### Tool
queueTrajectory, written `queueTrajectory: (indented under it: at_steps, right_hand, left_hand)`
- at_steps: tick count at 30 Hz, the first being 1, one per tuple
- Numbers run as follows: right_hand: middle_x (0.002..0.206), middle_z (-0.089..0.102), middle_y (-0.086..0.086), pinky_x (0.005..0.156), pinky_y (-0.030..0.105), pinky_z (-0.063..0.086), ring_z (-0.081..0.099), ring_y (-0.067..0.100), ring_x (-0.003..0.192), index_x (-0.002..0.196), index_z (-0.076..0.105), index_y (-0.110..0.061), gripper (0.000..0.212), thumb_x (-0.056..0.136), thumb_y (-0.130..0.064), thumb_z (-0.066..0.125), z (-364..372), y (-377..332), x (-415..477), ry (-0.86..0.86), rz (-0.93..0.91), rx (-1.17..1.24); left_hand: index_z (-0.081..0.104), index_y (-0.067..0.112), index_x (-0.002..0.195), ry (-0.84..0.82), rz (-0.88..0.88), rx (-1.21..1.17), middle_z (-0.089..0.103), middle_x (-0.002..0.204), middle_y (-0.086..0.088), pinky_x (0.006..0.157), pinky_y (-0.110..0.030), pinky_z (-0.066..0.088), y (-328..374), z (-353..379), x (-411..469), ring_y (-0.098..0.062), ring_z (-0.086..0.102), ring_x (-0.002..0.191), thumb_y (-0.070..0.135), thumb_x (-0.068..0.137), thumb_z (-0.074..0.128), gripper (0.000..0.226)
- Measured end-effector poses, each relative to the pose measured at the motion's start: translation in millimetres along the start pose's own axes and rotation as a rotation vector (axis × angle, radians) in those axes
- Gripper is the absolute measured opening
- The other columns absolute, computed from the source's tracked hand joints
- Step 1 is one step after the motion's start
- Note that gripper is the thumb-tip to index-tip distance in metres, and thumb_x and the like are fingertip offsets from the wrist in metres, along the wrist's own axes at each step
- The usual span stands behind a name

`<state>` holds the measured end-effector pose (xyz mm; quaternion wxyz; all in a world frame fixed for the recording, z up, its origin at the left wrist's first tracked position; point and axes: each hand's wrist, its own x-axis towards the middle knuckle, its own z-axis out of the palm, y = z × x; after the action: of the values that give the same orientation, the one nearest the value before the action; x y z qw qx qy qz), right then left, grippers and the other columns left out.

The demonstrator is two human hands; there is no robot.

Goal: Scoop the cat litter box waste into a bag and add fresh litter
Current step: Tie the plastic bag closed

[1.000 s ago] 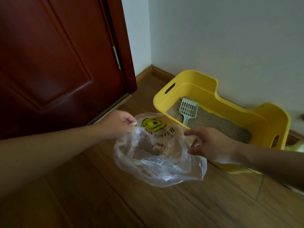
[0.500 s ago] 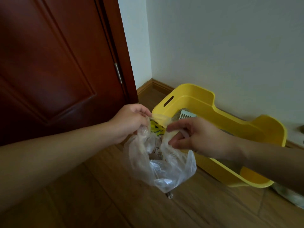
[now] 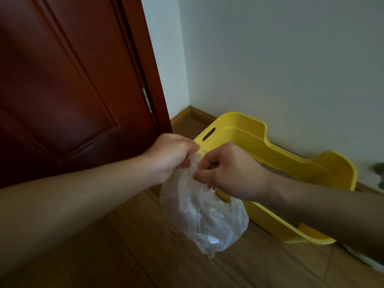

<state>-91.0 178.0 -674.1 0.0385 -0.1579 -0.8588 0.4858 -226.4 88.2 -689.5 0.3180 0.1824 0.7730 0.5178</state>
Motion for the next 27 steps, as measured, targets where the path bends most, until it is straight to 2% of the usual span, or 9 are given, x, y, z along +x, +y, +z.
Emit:
queueTrajectory:
  at_steps: [5, 8, 10, 13, 16, 19, 22, 25, 27]
  right_hand:
    - [0.060, 0.070, 0.006, 0.059, 0.057, 0.057, 0.067, 0.043, 0.067, 0.070, 0.072, -0.010, 0.018, 0.085, -0.020, 0.074, 0, 5, 0, 0.075, 0.071, 0.082]
    - [0.064, 0.070, 0.011, 0.063, 0.057, 0.057, 0.067, 0.041, 0.070, 0.073, 0.073, -0.007, 0.018, 0.085, -0.021, 0.074, -3, 9, -2, 0.109, 0.089, 0.117]
    - [0.066, 0.071, 0.012, 0.067, 0.056, 0.057, 0.069, 0.037, 0.071, 0.076, 0.073, -0.006, 0.018, 0.085, -0.022, 0.074, -4, 12, -3, 0.110, 0.084, 0.129]
    - [0.068, 0.072, 0.011, 0.069, 0.056, 0.057, 0.070, 0.033, 0.070, 0.077, 0.074, -0.009, 0.013, 0.084, -0.020, 0.075, -2, 16, -3, 0.134, 0.077, 0.156]
    - [0.073, 0.074, 0.011, 0.072, 0.054, 0.058, 0.072, 0.029, 0.071, 0.081, 0.075, -0.011, 0.002, 0.083, -0.011, 0.074, 0, 19, -3, 0.146, 0.058, 0.180]
    - [0.085, 0.074, 0.016, 0.076, 0.058, 0.056, 0.069, 0.039, 0.083, 0.090, 0.075, -0.015, 0.016, 0.078, -0.004, 0.073, -1, 20, -5, 0.125, 0.062, 0.242]
    - [0.100, 0.074, 0.010, 0.080, 0.044, 0.058, 0.072, 0.026, 0.095, 0.101, 0.068, -0.012, 0.041, 0.066, 0.005, 0.059, -4, 21, -7, 0.065, 0.061, 0.383]
    - [0.109, 0.073, 0.010, 0.090, 0.041, 0.056, 0.070, 0.023, 0.101, 0.107, 0.060, -0.011, 0.055, 0.077, 0.031, 0.041, -5, 22, -10, 0.022, 0.043, 0.451]
    - [0.111, 0.073, 0.007, 0.093, 0.034, 0.054, 0.070, 0.018, 0.104, 0.109, 0.058, -0.014, 0.052, 0.085, 0.029, 0.039, -5, 23, -13, -0.003, 0.027, 0.451]
  left_hand:
    - [0.070, 0.021, 0.093, -0.023, 0.242, 0.210, 0.062, 0.071, 0.011, 0.063, -0.026, 0.043, -18, -5, -7, -0.004, 0.057, 0.064, 0.034, 0.093, 0.065, 0.015]
    - [0.069, 0.030, 0.098, -0.027, 0.469, 0.420, 0.061, 0.094, 0.013, 0.068, -0.024, 0.043, -27, -14, -15, -0.002, 0.057, 0.075, 0.056, 0.086, 0.059, 0.030]
    - [0.067, 0.030, 0.109, -0.131, 0.550, 0.474, 0.058, 0.104, 0.016, 0.068, -0.026, 0.049, -28, -18, -23, -0.005, 0.058, 0.079, 0.063, 0.079, 0.057, 0.046]
    - [0.055, 0.031, 0.130, -0.269, 0.606, 0.625, 0.051, 0.115, 0.024, 0.066, -0.019, 0.046, -29, -18, -34, -0.002, 0.056, 0.084, 0.069, 0.070, 0.065, 0.071]
    - [0.056, 0.035, 0.124, -0.238, 0.608, 0.598, 0.053, 0.108, 0.024, 0.069, -0.018, 0.047, -32, -8, -39, 0.001, 0.057, 0.091, 0.053, 0.074, 0.075, 0.057]
    - [0.065, 0.031, 0.111, -0.197, 0.601, 0.375, 0.063, 0.101, 0.014, 0.080, -0.034, 0.059, -35, -1, -39, -0.005, 0.065, 0.095, 0.028, 0.081, 0.078, 0.032]
    - [0.068, 0.027, 0.112, -0.150, 0.608, 0.329, 0.069, 0.098, 0.007, 0.078, -0.041, 0.059, -35, -1, -34, -0.012, 0.068, 0.093, 0.027, 0.082, 0.079, 0.032]
    - [0.068, 0.022, 0.117, -0.093, 0.625, 0.325, 0.071, 0.093, 0.002, 0.075, -0.043, 0.059, -37, -5, -30, -0.017, 0.070, 0.089, 0.027, 0.082, 0.080, 0.038]
    - [0.068, 0.018, 0.116, -0.060, 0.639, 0.332, 0.072, 0.093, 0.004, 0.075, -0.039, 0.059, -39, -7, -29, -0.011, 0.070, 0.088, 0.023, 0.080, 0.081, 0.038]
